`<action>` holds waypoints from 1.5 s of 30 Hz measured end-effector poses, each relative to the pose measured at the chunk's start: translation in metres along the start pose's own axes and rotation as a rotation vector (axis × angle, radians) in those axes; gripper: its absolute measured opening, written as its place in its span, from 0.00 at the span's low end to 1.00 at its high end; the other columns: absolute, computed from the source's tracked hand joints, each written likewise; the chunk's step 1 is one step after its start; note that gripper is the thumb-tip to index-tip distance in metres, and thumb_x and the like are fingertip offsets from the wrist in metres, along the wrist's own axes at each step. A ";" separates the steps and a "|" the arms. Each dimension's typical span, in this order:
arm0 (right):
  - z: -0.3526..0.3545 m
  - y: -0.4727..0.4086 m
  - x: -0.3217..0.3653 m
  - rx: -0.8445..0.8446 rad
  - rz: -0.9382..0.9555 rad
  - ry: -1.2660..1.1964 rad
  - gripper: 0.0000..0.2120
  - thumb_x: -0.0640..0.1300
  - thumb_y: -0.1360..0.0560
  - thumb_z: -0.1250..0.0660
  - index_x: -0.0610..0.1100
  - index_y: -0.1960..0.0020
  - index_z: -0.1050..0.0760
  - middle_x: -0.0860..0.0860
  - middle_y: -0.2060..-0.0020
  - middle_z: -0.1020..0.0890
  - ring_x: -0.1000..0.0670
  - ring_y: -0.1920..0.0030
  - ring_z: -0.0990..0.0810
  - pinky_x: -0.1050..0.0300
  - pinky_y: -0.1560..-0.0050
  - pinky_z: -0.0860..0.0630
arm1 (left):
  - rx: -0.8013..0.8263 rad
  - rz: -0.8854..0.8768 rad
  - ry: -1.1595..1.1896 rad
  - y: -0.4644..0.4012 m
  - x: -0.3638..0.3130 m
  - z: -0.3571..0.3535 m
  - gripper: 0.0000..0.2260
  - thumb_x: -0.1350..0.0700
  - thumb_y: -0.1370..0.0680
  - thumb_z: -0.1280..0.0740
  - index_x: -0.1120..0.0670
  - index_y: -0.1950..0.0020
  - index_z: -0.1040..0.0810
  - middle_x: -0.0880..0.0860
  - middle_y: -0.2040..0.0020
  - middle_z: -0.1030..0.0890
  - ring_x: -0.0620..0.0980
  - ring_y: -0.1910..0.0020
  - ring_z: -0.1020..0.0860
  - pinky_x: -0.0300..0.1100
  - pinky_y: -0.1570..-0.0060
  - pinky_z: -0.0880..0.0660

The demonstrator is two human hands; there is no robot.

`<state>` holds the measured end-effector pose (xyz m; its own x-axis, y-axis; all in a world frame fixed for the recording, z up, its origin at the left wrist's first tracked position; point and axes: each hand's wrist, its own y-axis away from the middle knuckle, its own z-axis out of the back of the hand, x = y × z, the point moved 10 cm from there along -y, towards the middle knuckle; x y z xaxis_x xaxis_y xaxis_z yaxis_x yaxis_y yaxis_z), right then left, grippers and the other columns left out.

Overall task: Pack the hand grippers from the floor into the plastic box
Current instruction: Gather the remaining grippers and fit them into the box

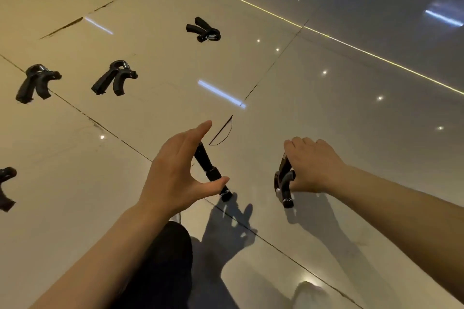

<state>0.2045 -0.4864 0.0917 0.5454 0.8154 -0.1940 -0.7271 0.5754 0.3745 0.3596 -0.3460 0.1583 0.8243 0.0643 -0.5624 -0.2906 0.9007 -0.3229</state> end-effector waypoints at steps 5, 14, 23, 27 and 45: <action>0.031 0.118 0.023 -0.085 0.052 0.106 0.28 0.61 0.34 0.32 0.45 0.42 0.33 0.50 0.48 0.26 0.49 0.50 0.28 0.57 0.54 0.36 | -0.013 -0.174 -0.070 0.052 -0.107 0.049 0.35 0.37 0.36 0.32 0.51 0.32 0.32 0.50 0.41 0.24 0.45 0.43 0.30 0.36 0.44 0.36; 0.114 0.352 0.049 -0.312 -0.108 0.115 0.29 0.60 0.34 0.29 0.45 0.41 0.32 0.50 0.49 0.25 0.51 0.54 0.28 0.57 0.53 0.31 | -0.029 -0.417 -0.178 0.206 -0.308 0.147 0.31 0.36 0.35 0.33 0.54 0.40 0.26 0.56 0.42 0.22 0.55 0.43 0.25 0.42 0.45 0.32; 0.093 0.691 0.043 -0.597 -0.339 -0.160 0.37 0.64 0.34 0.30 0.47 0.31 0.36 0.51 0.42 0.25 0.51 0.46 0.27 0.61 0.47 0.33 | -0.132 -0.593 -0.092 0.358 -0.520 0.178 0.30 0.37 0.35 0.33 0.56 0.42 0.24 0.55 0.43 0.22 0.53 0.43 0.26 0.35 0.43 0.37; 0.061 0.817 0.034 -0.646 -0.434 -0.115 0.36 0.61 0.40 0.24 0.42 0.40 0.27 0.48 0.54 0.19 0.50 0.59 0.25 0.61 0.57 0.34 | -0.096 -0.759 -0.043 0.429 -0.620 0.150 0.28 0.39 0.34 0.32 0.58 0.44 0.23 0.57 0.45 0.23 0.54 0.45 0.26 0.41 0.44 0.28; -0.195 1.072 0.043 -0.253 -0.628 -0.276 0.37 0.67 0.34 0.33 0.49 0.32 0.37 0.52 0.40 0.25 0.52 0.45 0.28 0.58 0.43 0.31 | 0.189 -0.647 0.116 0.688 -0.717 -0.016 0.28 0.37 0.35 0.33 0.55 0.43 0.23 0.56 0.42 0.24 0.52 0.41 0.29 0.41 0.43 0.32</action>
<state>-0.6325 0.1781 0.3075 0.9522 0.3005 -0.0554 -0.2986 0.9535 0.0405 -0.4393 0.2208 0.3275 0.7433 -0.5494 -0.3817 0.3418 0.8024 -0.4892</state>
